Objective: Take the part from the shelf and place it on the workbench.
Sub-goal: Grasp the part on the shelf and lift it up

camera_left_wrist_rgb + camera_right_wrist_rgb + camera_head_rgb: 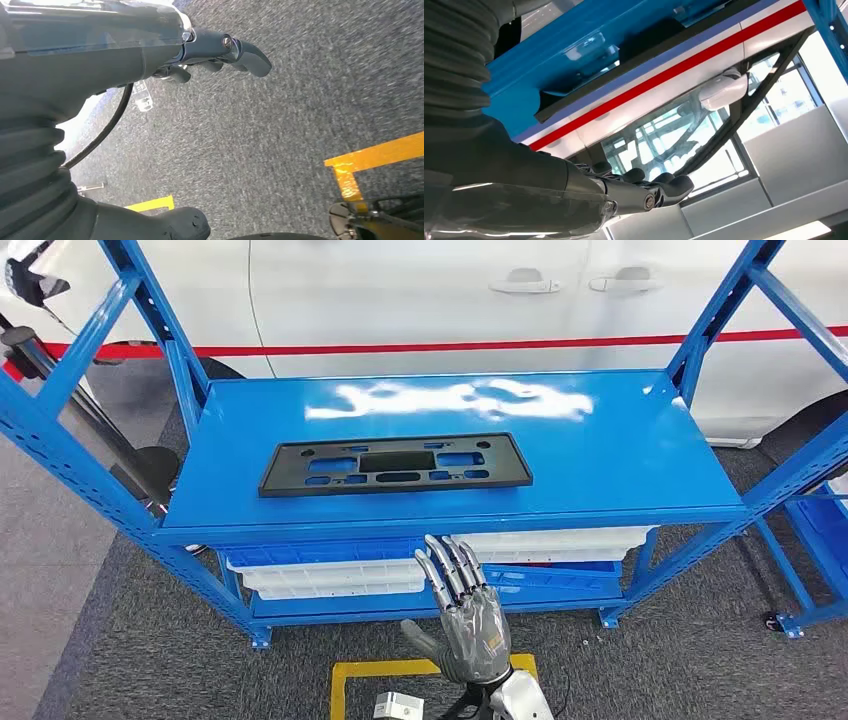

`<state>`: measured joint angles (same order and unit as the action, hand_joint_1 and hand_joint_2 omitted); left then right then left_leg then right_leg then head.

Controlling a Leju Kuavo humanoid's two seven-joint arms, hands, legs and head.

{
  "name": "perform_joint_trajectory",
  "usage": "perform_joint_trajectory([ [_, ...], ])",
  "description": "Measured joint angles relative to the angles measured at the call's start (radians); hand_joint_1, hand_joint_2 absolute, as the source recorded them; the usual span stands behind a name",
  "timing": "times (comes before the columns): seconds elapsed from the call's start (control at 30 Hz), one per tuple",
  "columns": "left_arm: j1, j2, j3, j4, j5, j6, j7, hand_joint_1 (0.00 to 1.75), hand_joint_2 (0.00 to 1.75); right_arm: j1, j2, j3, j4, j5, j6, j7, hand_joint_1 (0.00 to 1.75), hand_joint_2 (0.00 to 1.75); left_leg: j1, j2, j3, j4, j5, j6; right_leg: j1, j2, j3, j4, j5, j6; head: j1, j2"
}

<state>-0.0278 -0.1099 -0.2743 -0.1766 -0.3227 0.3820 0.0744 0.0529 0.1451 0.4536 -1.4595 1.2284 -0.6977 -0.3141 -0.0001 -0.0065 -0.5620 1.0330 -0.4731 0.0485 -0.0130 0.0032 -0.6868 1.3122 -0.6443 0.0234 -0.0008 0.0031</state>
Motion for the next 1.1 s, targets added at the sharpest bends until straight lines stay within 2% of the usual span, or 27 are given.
perform_joint_trajectory([
  [0.07,0.001,0.0,0.0,0.0,0.0,-0.001,0.0,0.0,1.75,0.0,0.0,0.0,0.0,-0.001,0.0,0.001,0.0,1.75,-0.001,0.0,0.013,0.0,-0.009,-0.001,0.001,0.0,0.009,-0.054,0.048,-0.005,0.0,0.0],
  [0.13,0.002,-0.002,0.0,0.0,0.0,-0.002,0.001,0.0,1.75,0.001,-0.001,0.0,0.001,-0.004,0.0,0.005,0.0,1.75,-0.003,-0.001,0.035,0.0,-0.025,-0.004,0.008,0.0,0.034,-0.174,0.148,-0.019,0.0,0.0],
  [0.2,0.0,-0.004,0.0,0.0,-0.002,-0.002,0.001,0.0,1.75,0.001,-0.002,0.001,0.003,-0.017,0.0,0.012,0.0,1.75,-0.005,-0.003,0.046,-0.001,-0.037,-0.013,0.016,0.001,0.054,-0.252,0.191,-0.032,0.001,0.0],
  [0.23,0.0,-0.006,0.0,0.0,-0.002,-0.002,0.0,0.0,1.75,0.0,-0.003,0.004,0.005,-0.031,0.0,0.019,0.0,1.75,-0.007,-0.004,0.048,0.001,-0.041,-0.018,0.017,0.002,0.059,-0.264,0.195,-0.034,0.002,0.0],
  [0.27,-0.001,-0.006,0.0,0.001,-0.003,-0.002,-0.002,0.0,1.75,-0.003,-0.004,0.008,0.01,-0.047,0.0,0.026,0.0,1.75,-0.007,-0.005,0.049,-0.002,-0.044,-0.019,0.017,0.004,0.064,-0.27,0.196,-0.03,0.002,0.0],
  [0.37,-0.003,-0.005,0.0,0.001,-0.005,-0.002,-0.006,0.0,1.75,-0.014,-0.007,0.023,0.024,-0.078,-0.001,0.042,0.0,1.75,-0.006,-0.002,0.062,-0.011,-0.051,-0.016,0.018,0.007,0.076,-0.275,0.203,-0.025,0.0,0.0],
  [0.53,-0.004,-0.005,0.0,0.001,-0.006,-0.002,-0.008,0.0,1.75,-0.025,-0.01,0.034,0.04,-0.086,-0.001,0.044,0.0,1.75,-0.006,-0.002,0.074,-0.025,-0.054,-0.021,0.018,0.007,0.08,-0.275,0.195,-0.037,-0.001,0.0],
  [0.8,-0.004,-0.004,-0.002,0.001,-0.018,-0.008,-0.009,0.0,1.75,-0.042,-0.015,0.049,0.067,-0.089,-0.001,0.07,0.0,1.75,-0.006,-0.002,0.077,-0.029,-0.055,-0.028,0.018,0.007,0.082,-0.275,0.192,-0.041,-0.001,0.0],
  [1.1,-0.009,-0.002,-0.036,0.001,-0.071,-0.043,0.004,0.0,1.75,-0.185,-0.004,0.068,0.214,-0.094,-0.001,0.111,0.0,1.75,-0.006,-0.002,0.08,-0.029,-0.054,-0.029,0.016,0.007,0.086,-0.275,0.193,-0.041,0.0,0.0],
])
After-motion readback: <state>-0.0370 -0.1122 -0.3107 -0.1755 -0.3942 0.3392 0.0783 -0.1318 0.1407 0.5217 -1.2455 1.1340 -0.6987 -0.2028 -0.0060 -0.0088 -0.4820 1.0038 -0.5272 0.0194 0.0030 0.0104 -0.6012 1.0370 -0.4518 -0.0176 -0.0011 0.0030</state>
